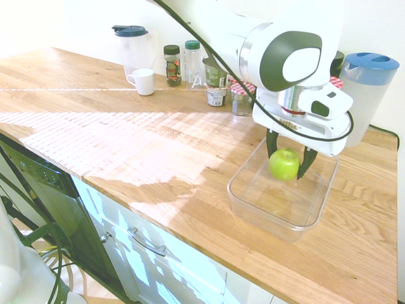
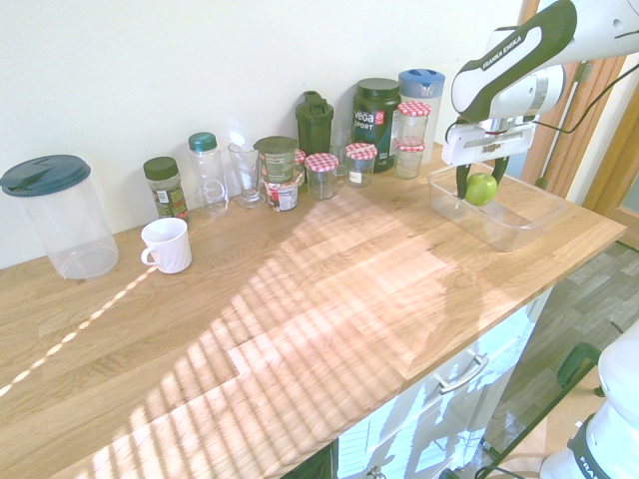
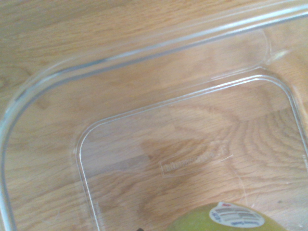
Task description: Put the apple into the container
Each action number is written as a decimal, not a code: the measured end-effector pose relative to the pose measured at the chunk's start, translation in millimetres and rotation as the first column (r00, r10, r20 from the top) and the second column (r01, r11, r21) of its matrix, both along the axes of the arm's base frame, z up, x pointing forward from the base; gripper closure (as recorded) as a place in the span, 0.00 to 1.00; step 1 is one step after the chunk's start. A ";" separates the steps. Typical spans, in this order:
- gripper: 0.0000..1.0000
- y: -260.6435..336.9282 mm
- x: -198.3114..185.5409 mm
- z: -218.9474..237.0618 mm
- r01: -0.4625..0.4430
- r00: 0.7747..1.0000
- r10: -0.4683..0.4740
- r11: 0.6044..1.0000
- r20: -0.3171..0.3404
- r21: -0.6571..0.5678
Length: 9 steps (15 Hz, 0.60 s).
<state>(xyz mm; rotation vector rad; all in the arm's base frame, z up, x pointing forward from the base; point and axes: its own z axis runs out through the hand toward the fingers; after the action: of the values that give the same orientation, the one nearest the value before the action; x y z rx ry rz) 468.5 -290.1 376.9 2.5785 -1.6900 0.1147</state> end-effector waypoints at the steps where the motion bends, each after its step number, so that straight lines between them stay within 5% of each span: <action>1: 0.00 -0.3 0.7 -1.6 0.001 1.000 -0.001 1.000 -0.002 0.001; 6: 0.00 -8.4 4.7 -4.4 0.007 1.000 -0.007 1.000 -0.001 0.005; 9: 0.00 -15.2 13.1 30.8 -0.003 0.999 0.003 1.000 0.040 -0.016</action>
<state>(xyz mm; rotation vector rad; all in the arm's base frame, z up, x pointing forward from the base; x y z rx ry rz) 481.5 -305.3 407.7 2.5842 -1.6910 0.1811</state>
